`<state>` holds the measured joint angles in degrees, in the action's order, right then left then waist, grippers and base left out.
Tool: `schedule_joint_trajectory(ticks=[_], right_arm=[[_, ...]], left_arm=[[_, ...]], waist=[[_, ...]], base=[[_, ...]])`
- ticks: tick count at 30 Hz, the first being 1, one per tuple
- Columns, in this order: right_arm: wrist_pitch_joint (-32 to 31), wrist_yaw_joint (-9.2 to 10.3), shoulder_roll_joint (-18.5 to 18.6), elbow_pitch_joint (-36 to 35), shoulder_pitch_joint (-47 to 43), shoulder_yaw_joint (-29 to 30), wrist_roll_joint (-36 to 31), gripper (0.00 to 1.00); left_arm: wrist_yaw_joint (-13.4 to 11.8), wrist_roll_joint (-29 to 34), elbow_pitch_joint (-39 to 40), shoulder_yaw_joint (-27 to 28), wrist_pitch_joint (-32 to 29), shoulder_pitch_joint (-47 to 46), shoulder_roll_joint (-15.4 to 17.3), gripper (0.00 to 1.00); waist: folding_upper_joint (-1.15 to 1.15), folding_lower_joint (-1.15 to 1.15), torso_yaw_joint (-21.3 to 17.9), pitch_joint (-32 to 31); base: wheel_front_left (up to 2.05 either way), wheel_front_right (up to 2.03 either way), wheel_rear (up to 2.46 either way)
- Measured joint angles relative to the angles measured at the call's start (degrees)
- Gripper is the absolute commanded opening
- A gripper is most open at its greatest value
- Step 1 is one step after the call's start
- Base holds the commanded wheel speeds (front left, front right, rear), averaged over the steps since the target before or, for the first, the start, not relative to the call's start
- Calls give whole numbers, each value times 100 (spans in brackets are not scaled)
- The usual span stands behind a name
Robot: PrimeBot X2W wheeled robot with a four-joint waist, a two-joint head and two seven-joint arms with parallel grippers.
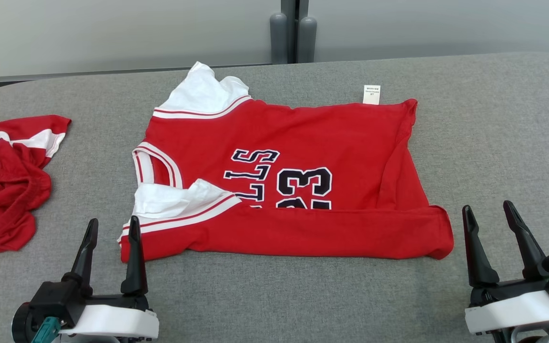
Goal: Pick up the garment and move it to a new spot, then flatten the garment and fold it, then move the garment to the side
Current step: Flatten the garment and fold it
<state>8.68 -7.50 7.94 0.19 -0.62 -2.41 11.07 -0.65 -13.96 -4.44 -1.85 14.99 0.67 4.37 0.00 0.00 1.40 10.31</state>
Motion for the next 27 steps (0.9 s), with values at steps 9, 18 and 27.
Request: schedule_joint_trajectory(ticks=[9,18,27], right_arm=[[-34,0,25,38,40,-37,12,100],[-303,0,-16,788,98,-204,194,100],[-297,0,-118,1644,450,-261,290,100]], left_arm=[[76,-4,-216,-20,0,-133,-25,100],[263,-303,-1344,-156,-65,-483,-87,100],[444,-746,-2226,-134,-12,-919,-122,100]], waist=[[0,0,33,52],[0,0,80,365],[0,0,175,694]], base=[[0,0,0],[0,0,0],[0,0,0]])
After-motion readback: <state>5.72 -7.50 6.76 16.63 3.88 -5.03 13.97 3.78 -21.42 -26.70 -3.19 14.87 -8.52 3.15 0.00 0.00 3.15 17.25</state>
